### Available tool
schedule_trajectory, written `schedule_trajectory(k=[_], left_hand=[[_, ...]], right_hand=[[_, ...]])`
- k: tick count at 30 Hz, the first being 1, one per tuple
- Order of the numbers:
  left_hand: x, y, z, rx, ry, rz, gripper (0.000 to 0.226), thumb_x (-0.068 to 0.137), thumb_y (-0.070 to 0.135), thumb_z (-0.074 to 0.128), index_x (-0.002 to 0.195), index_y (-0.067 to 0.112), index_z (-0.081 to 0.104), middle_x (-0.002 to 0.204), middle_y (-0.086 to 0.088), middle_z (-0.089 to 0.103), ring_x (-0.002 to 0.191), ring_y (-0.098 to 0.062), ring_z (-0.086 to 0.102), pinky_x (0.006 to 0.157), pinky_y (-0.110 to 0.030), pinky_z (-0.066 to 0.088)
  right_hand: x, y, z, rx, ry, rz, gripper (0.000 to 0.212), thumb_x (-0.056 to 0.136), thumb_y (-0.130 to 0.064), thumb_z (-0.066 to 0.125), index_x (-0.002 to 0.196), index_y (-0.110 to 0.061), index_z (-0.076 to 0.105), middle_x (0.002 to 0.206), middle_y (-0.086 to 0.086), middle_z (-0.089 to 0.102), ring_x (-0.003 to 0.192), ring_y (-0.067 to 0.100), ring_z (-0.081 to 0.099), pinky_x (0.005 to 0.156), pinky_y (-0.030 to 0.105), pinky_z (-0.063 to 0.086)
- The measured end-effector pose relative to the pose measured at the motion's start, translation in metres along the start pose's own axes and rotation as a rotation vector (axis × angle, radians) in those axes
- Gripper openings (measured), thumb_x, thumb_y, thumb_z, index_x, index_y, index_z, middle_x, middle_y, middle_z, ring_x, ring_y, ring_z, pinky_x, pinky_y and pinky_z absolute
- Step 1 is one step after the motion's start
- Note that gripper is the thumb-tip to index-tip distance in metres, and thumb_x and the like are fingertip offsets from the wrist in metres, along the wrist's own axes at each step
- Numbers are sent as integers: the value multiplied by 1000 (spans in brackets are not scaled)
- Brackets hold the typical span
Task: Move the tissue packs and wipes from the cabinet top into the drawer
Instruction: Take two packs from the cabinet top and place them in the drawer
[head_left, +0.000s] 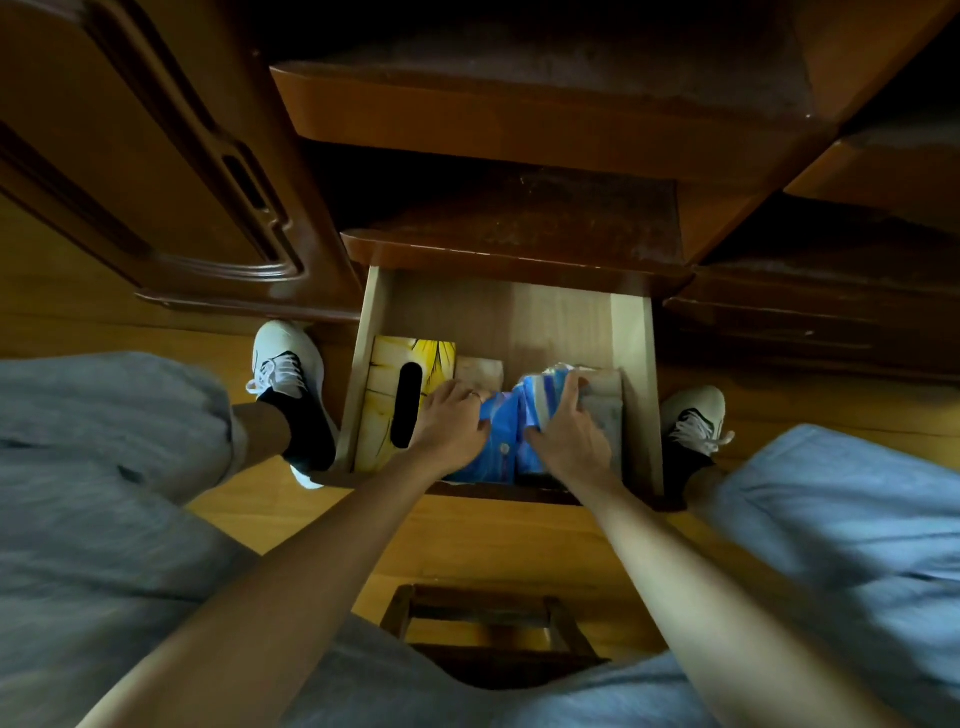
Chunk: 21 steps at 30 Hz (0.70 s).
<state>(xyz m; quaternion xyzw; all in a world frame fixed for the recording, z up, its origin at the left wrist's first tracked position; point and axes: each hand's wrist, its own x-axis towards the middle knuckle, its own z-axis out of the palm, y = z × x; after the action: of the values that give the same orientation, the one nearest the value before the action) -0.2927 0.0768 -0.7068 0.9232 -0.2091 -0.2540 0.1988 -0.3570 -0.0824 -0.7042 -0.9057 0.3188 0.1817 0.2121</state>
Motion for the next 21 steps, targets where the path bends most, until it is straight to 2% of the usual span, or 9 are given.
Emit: schedule_trajectory(k=[4, 9, 12, 14, 17, 19, 21], left_hand=[[-2, -5, 7, 69, -14, 42, 48, 98, 31, 53, 145, 28, 50, 153, 1, 41, 147, -26, 25, 120, -44, 19], [-2, -4, 11, 92, 13, 46, 46, 98, 33, 52, 143, 28, 53, 155, 2, 38, 145, -24, 25, 120, -42, 15], [-2, -3, 12, 94, 12, 43, 46, 98, 33, 52, 143, 28, 53, 156, 2, 37, 146, -23, 25, 121, -42, 14], [-2, -2, 11, 93, -3, 31, 47, 98, 34, 51, 145, 28, 51, 156, 2, 36, 146, -23, 24, 122, -42, 13], [-2, 0, 7, 98, 19, 49, 56, 96, 35, 54, 150, 29, 43, 152, 1, 39, 146, -24, 25, 124, -45, 11], [0, 5, 2, 96, 70, 118, 60, 96, 37, 56, 152, 28, 38, 151, 0, 43, 145, -25, 31, 121, -48, 19], [7, 13, -2, 61, 66, 175, 64, 96, 42, 59, 154, 29, 35, 154, -2, 42, 144, -27, 35, 116, -48, 30]], right_hand=[[1, 3, 12, 48, -83, -49, 112, 90, -34, 75, 161, -18, -11, 135, 15, 58, 114, 34, 65, 90, 49, 55], [3, 15, 21, -5, -167, -8, 99, 97, -35, 65, 161, -10, -7, 134, 14, 59, 110, 31, 65, 77, 37, 45], [9, 14, 21, 71, -281, 8, 99, 100, -35, 59, 160, -6, -15, 143, 21, 55, 119, 37, 62, 93, 44, 48], [11, 14, 16, 146, -321, 45, 104, 99, -40, 59, 159, -9, -19, 151, 19, 48, 127, 38, 57, 104, 49, 45], [2, 21, 8, 324, -287, 14, 97, 94, -51, 59, 162, -22, -3, 153, 8, 46, 134, 33, 52, 111, 55, 41], [2, 28, -3, 277, -223, -29, 86, 94, -61, 49, 161, -27, 8, 152, 5, 47, 134, 33, 52, 110, 55, 40], [13, 32, -17, 197, -161, -42, 73, 97, -62, 38, 158, -32, 12, 151, 8, 49, 131, 36, 54, 105, 54, 40]])
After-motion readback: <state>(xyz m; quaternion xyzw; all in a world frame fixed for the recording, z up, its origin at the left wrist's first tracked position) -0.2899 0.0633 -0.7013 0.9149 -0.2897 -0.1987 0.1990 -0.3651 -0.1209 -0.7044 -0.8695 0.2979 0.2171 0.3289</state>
